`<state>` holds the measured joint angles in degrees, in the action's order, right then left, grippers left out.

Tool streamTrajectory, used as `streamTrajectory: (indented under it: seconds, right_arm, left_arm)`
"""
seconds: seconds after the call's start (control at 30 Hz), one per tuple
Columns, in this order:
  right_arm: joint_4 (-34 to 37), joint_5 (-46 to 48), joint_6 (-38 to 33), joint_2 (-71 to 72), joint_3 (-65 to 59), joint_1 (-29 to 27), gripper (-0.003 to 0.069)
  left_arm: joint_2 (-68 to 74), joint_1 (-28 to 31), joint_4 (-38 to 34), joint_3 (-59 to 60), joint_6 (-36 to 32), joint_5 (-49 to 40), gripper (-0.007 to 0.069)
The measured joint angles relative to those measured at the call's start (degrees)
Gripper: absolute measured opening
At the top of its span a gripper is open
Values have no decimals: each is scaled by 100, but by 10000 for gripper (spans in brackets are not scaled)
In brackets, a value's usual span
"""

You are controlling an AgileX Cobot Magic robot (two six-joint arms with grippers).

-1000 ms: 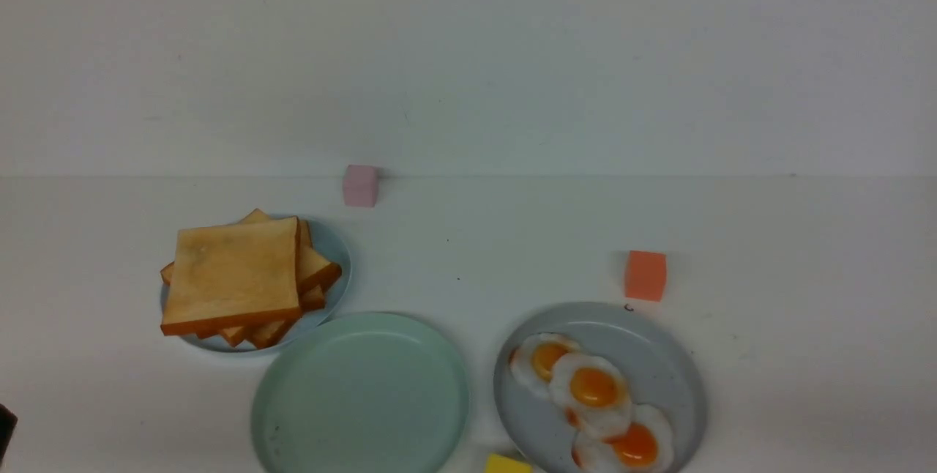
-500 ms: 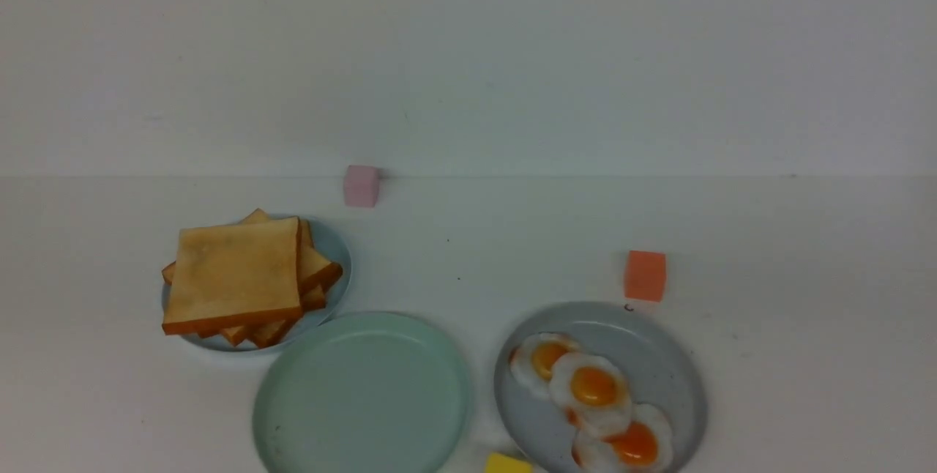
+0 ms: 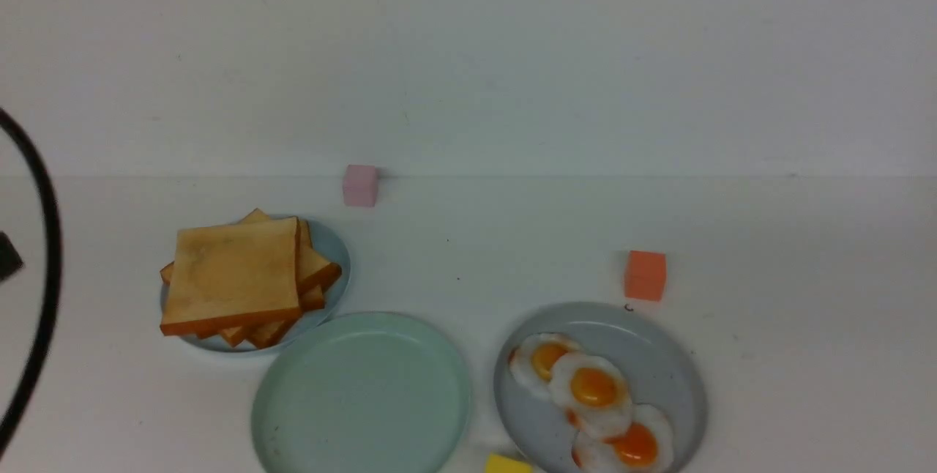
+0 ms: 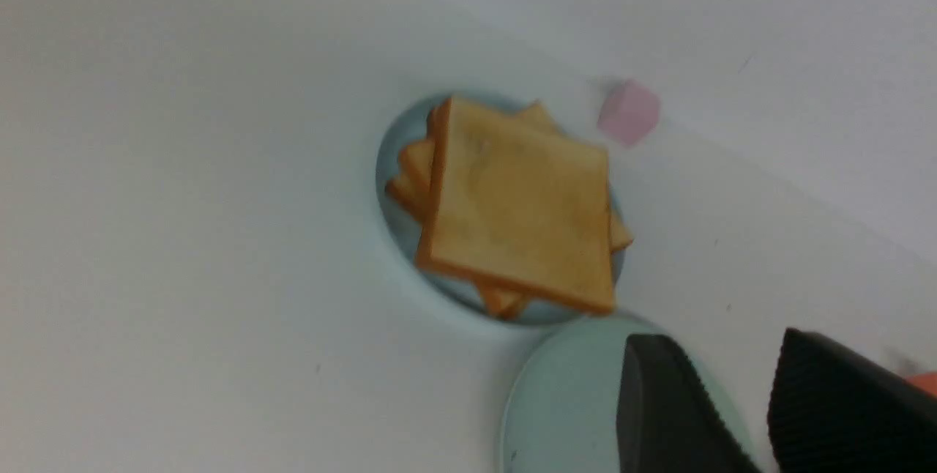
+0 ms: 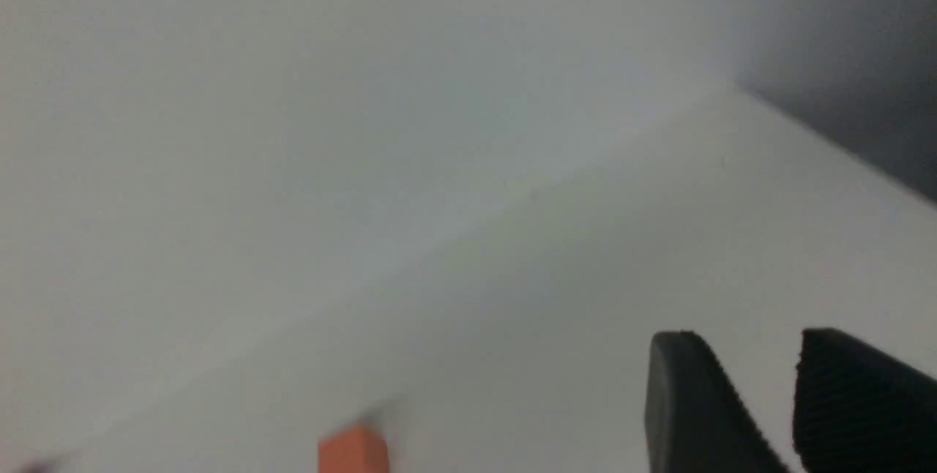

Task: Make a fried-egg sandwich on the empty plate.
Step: Use the left arm to grab a slice of bread

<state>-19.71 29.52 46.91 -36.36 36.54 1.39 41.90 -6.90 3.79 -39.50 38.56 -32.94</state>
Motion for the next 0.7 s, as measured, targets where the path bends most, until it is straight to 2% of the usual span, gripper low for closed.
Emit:
streamTrajectory:
  seconds: [0.13,0.17,0.2,0.23,0.3,0.37,0.47,0.63,0.7]
  right_arm:
    - [1271,431,-1301,-297,-208,416,241]
    - [1345,448,-1485,-315,-208,472,241]
    - [1899,571,-2167,-432,-202,676,241]
    - [2412,742,-2767,-542,-180,824,241]
    - [2929,986,-3350,-681,-142,1027,241]
    - [3907,1302,-4312,-886,-90,1313,241]
    - [4864,1597,-5374,-1055,-85,1605,241]
    - [5519,1813,-6307,-1107,-85,1830,241]
    - [5554,1846,-6417,-1107,-85,1840,241]
  left_arm:
    - [714,0,-264,15,156,-181,238]
    - [755,0,-274,-2,150,-222,238]
    - [1110,0,-379,-105,88,-350,238]
    - [1347,0,-420,-215,-17,-451,238]
    - [1687,0,-525,-390,-219,-589,238]
    - [2264,0,-738,-826,-649,-760,238]
    - [2944,0,-914,-1419,-926,-871,244]
    - [3845,106,-1021,-2243,-1181,-999,298]
    - [4164,302,-1196,-2467,-1430,-1099,328]
